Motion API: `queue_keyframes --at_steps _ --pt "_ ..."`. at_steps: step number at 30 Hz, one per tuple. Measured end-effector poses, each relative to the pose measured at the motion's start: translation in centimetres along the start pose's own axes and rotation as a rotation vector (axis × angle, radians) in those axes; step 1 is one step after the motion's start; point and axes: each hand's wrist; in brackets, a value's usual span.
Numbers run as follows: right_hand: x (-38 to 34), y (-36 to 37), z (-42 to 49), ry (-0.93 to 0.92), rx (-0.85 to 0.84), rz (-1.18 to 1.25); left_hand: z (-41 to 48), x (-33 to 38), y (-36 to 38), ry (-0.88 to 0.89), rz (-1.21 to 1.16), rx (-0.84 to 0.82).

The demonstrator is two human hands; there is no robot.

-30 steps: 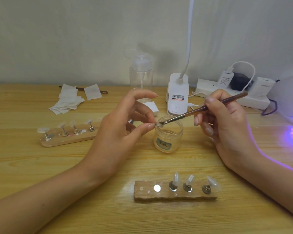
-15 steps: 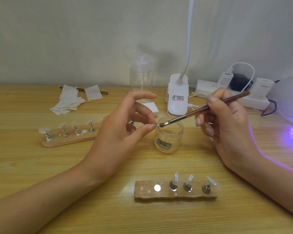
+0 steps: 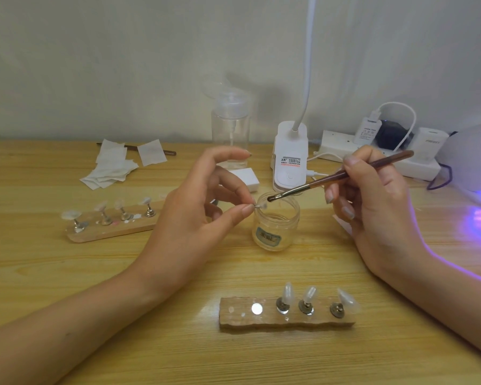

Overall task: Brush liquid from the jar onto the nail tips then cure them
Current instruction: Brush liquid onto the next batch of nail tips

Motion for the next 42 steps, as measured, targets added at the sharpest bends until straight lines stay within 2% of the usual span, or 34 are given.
queue_keyframes --at_steps 3,8,12,17,21,26,29,32,42 --pt "-0.05 0.25 -0.26 -0.039 -0.070 0.004 0.00 -0.01 0.02 0.003 0.006 0.003" --pt "-0.03 0.06 0.00 -0.005 0.010 -0.032 0.00 0.07 0.07 0.000 0.006 0.004" --pt "-0.07 0.30 -0.22 -0.043 -0.070 0.004 -0.05 0.12 0.06 0.002 0.011 0.003" --pt "-0.10 0.15 -0.07 -0.003 0.021 -0.028 -0.02 0.10 0.08 0.005 0.017 0.003" --pt "-0.17 0.37 -0.38 -0.062 -0.074 0.013 -0.04 0.00 0.10 0.007 0.021 0.006" --pt "-0.09 0.21 -0.18 -0.031 0.014 -0.042 -0.01 -0.06 0.11 0.006 0.017 0.005" --pt "-0.18 0.23 -0.25 -0.059 -0.018 0.029 0.00 -0.05 0.06 0.005 0.016 0.003" --pt "-0.12 0.30 -0.31 -0.073 -0.070 -0.005 -0.03 0.02 0.06 0.002 0.018 0.002" --pt "-0.05 0.19 -0.16 -0.079 -0.019 -0.064 -0.09 0.18 0.11 -0.002 0.023 0.005"
Point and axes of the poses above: each hand's wrist, its own z-axis towards the middle knuckle, its own y-axis out of the palm, x = y × z, and after that the axes turned 14 degrees about x, right-handed
